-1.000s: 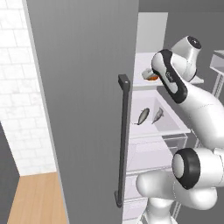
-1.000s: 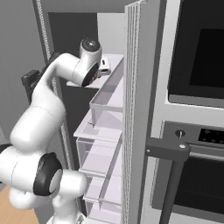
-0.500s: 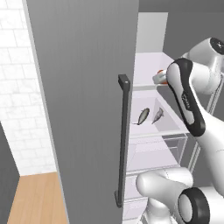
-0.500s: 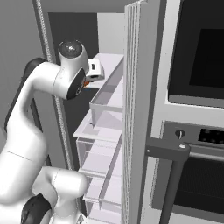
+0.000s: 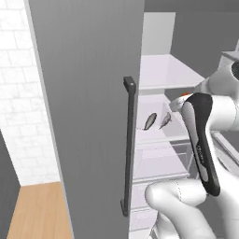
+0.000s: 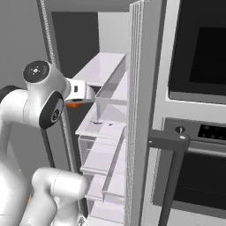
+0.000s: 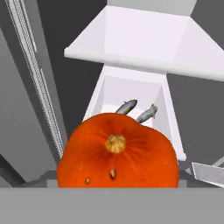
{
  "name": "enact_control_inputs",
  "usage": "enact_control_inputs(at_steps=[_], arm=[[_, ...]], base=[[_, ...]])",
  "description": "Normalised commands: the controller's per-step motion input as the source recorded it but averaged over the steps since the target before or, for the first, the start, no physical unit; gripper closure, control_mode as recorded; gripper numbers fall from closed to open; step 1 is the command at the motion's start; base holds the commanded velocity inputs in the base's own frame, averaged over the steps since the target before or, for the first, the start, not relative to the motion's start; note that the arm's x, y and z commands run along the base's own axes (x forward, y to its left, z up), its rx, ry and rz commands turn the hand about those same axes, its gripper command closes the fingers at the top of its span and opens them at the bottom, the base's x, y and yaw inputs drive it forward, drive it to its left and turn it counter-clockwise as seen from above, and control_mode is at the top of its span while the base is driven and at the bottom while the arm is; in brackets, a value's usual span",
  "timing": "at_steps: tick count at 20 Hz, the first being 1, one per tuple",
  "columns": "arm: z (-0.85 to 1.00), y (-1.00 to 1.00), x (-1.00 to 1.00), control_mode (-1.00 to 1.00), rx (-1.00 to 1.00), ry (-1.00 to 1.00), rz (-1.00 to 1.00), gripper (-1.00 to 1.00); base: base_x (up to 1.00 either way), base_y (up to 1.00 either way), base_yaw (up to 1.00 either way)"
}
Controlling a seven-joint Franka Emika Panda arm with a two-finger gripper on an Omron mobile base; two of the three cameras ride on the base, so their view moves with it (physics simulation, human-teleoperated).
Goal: Place one squash and one fish in each tupperware on the nearby counter, to pack two identical lunches.
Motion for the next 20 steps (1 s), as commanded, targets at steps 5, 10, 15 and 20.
enact_control_inputs(at_steps=[5, 10, 15, 20], arm=[[0.00, 0.00, 0.00, 1.00, 0.00, 0.00, 0.00, 1.00], [0.00, 0.00, 0.00, 1.00, 0.00, 0.00, 0.00, 1.00], [0.00, 0.00, 0.00, 1.00, 0.00, 0.00, 0.00, 1.00], [0.00, 0.00, 0.00, 1.00, 0.00, 0.00, 0.00, 1.00]], base=[[-1.00, 0.00, -0.10], [-1.00, 0.20, -0.02], [-1.00, 0.11, -0.05], [-0.69, -0.28, -0.33]])
